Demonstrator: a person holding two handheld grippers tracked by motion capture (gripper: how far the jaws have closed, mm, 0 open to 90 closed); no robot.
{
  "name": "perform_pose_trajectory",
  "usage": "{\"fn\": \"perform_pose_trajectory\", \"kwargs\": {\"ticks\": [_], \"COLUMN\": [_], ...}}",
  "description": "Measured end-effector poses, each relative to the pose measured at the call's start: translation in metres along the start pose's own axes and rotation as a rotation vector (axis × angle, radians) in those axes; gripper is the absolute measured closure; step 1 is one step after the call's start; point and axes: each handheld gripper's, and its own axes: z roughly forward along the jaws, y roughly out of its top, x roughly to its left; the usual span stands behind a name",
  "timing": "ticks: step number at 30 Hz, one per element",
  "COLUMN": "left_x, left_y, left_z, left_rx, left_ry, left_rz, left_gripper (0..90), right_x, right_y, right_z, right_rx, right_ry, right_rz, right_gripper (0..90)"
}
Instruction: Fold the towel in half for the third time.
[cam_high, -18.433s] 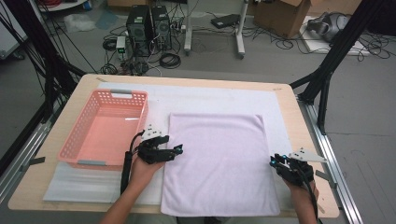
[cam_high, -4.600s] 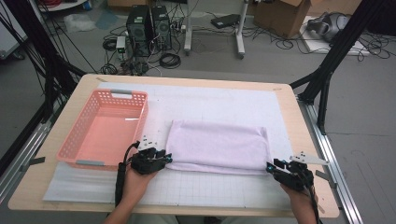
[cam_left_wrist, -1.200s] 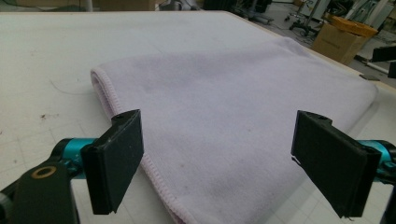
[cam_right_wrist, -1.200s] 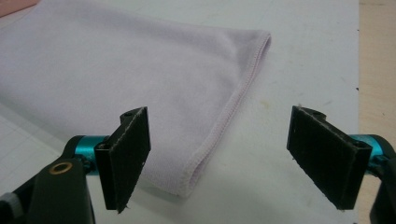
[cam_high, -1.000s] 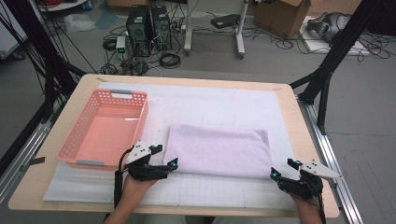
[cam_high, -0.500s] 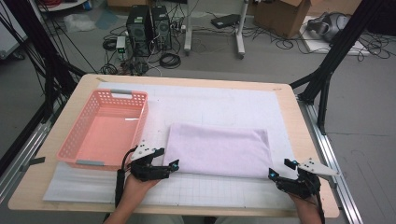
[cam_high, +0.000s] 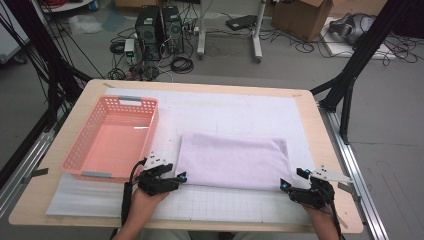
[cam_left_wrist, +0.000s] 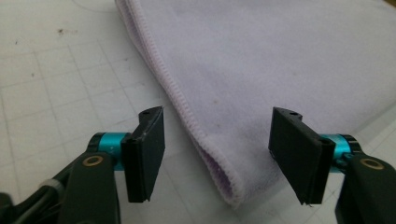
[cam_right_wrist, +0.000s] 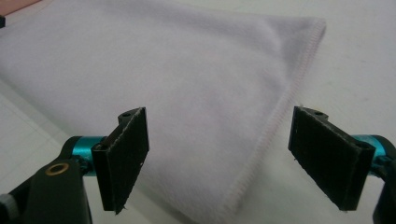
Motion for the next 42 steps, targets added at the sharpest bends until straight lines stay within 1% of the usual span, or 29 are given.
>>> {"fn": "perform_pose_trajectory", "kwargs": {"ticks": [1, 4, 6, 8, 12, 14, 16, 17, 18, 20, 22, 25, 26, 29, 30, 33, 35, 36, 37, 38, 42], "left_x": [-0.001, -0.004, -0.006, -0.008, -0.01, -0.012, -0.013, -0.012, -0.012, -0.011, -0.01, -0.011, -0.011, -0.01, -0.01, -0.011, -0.011, -0.01, -0.009, -0.008, -0.007], "left_y": [-0.001, -0.001, -0.001, -0.001, 0.0, 0.0, 0.0, 0.0, 0.0, 0.0, 0.0, 0.0, 0.0, 0.0, 0.0, -0.001, 0.0, 0.0, 0.0, 0.0, 0.0], "left_z": [0.0, 0.001, 0.001, 0.002, 0.003, 0.004, 0.005, 0.005, 0.005, 0.005, 0.005, 0.005, 0.005, 0.005, 0.005, 0.005, 0.005, 0.005, 0.005, 0.005, 0.005], "left_rx": [0.008, 0.016, 0.018, 0.02, 0.02, 0.02, 0.02, 0.023, 0.019, 0.021, 0.018, 0.016, 0.016, 0.016, 0.016, 0.013, 0.012, 0.012, 0.012, 0.013, 0.016], "left_ry": [0.0, 0.011, 0.019, 0.025, 0.031, 0.03, 0.032, 0.031, 0.028, 0.022, 0.017, 0.021, 0.019, 0.006, 0.005, 0.014, 0.01, 0.007, 0.002, -0.002, -0.012], "left_rz": [0.007, 0.037, 0.049, 0.059, 0.072, 0.087, 0.092, 0.089, 0.078, 0.073, 0.06, 0.062, 0.059, 0.048, 0.048, 0.054, 0.049, 0.041, 0.035, 0.031, 0.017], "left_gripper": [43.4, 47.1, 49.0, 50.9, 55.4, 60.6, 62.5, 62.8, 63.3, 65.0, 68.0, 70.4, 70.8, 74.6, 75.0, 75.6, 76.5, 77.2, 77.6, 77.6, 78.0], "right_x": [0.002, 0.008, 0.01, 0.012, 0.014, 0.015, 0.017, 0.018, 0.018, 0.018, 0.017, 0.019, 0.02, 0.024, 0.025, 0.031, 0.035, 0.038, 0.04, 0.042, 0.052], "right_y": [0.002, 0.006, 0.009, 0.012, 0.018, 0.021, 0.026, 0.029, 0.032, 0.039, 0.047, 0.059, 0.063, 0.075, 0.08, 0.092, 0.102, 0.107, 0.112, 0.117, 0.135], "right_z": [0.002, 0.01, 0.014, 0.016, 0.021, 0.025, 0.03, 0.033, 0.036, 0.042, 0.049, 0.063, 0.069, 0.083, 0.087, 0.101, 0.11, 0.114, 0.118, 0.122, 0.142], "right_rx": [0.003, 0.012, 0.014, 0.019, 0.016, 0.013, 0.017, 0.015, 0.016, 0.003, -0.008, 0.011, 0.018, 0.034, 0.039, 0.064, 0.076, 0.082, 0.085, 0.088, 0.124], "right_ry": [0.005, 0.02, 0.027, 0.044, 0.064, 0.071, 0.075, 0.073, 0.069, 0.061, 0.05, 0.019, 0.022, 0.039, 0.049, 0.085, 0.092, 0.102, 0.114, 0.121, 0.153], "right_rz": [-0.006, -0.027, -0.044, -0.035, -0.032, -0.041, -0.044, -0.047, -0.048, -0.029, -0.027, -0.015, -0.007, -0.028, -0.028, -0.053, -0.074, -0.08, -0.09, -0.11, -0.159], "right_gripper": [19.0, 19.0, 19.0, 19.0, 18.9, 18.9, 18.6, 17.6, 16.8, 16.8, 16.8, 16.7, 16.8, 16.7, 16.7, 16.5, 16.5, 16.5, 16.5, 16.9, 18.3]}}
